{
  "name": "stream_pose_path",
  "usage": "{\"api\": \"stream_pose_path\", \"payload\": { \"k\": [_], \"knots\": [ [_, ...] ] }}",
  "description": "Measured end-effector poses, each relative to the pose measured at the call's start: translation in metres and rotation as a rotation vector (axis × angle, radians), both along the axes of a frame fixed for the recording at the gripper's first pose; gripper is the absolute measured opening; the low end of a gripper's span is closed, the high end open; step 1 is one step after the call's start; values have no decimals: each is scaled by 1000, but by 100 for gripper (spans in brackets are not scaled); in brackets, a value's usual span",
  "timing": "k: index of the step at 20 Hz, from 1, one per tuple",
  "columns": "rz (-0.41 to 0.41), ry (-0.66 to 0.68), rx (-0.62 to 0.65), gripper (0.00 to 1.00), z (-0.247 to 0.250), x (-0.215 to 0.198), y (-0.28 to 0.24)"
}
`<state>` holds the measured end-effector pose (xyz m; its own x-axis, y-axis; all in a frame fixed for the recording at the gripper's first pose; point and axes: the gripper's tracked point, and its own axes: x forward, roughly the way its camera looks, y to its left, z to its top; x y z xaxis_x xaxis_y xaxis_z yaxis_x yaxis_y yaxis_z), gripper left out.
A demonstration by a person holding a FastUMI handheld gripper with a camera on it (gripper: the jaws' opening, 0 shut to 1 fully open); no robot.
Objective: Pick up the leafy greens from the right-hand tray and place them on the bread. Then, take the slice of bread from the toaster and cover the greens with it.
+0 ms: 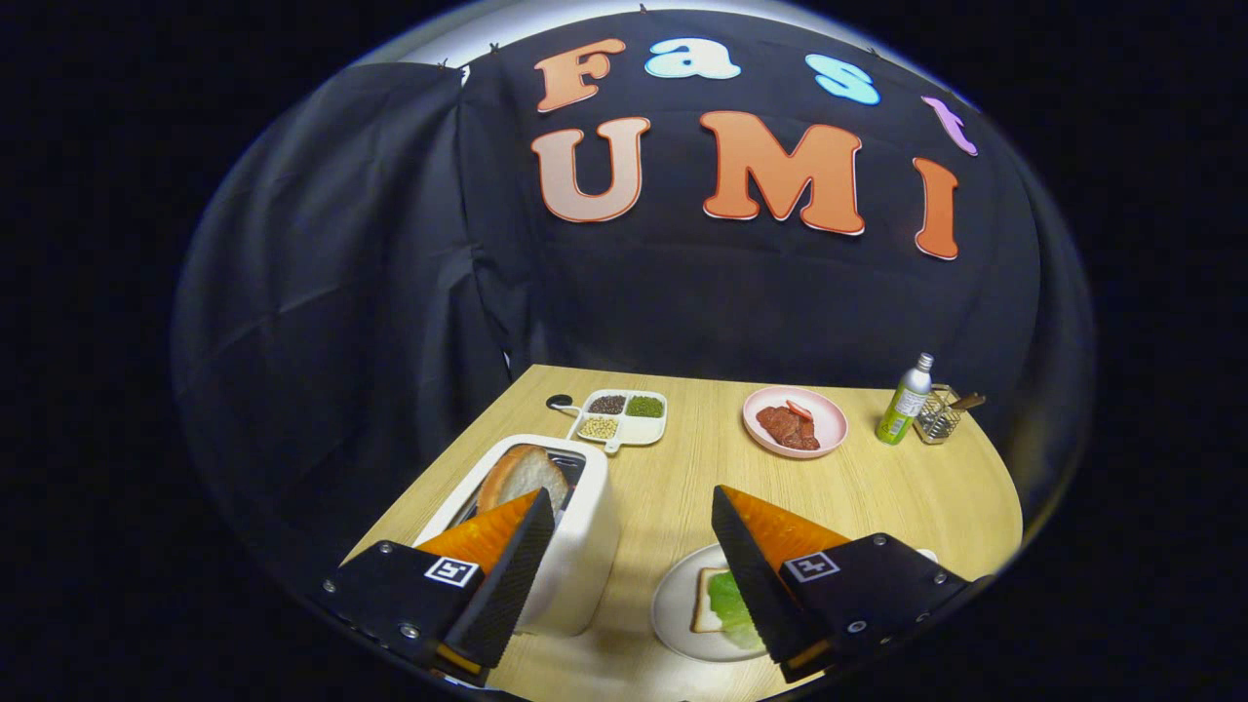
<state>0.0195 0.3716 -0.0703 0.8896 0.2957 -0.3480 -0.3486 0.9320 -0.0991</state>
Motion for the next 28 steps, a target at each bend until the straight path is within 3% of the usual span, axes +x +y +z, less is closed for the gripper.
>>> {"api": "stream_pose_path", "payload": {
  "k": [7, 16, 20, 25, 28],
  "knots": [
    [39, 5, -5, 98, -12, -1, 50],
    [2, 47, -59, 97, -50, 6, 74],
    [-11, 76, -88, 71, -62, 3, 74],
    [-35, 104, -91, 27, -68, 3, 71],
    [-52, 107, -80, 16, -67, 5, 67]
  ]
}}
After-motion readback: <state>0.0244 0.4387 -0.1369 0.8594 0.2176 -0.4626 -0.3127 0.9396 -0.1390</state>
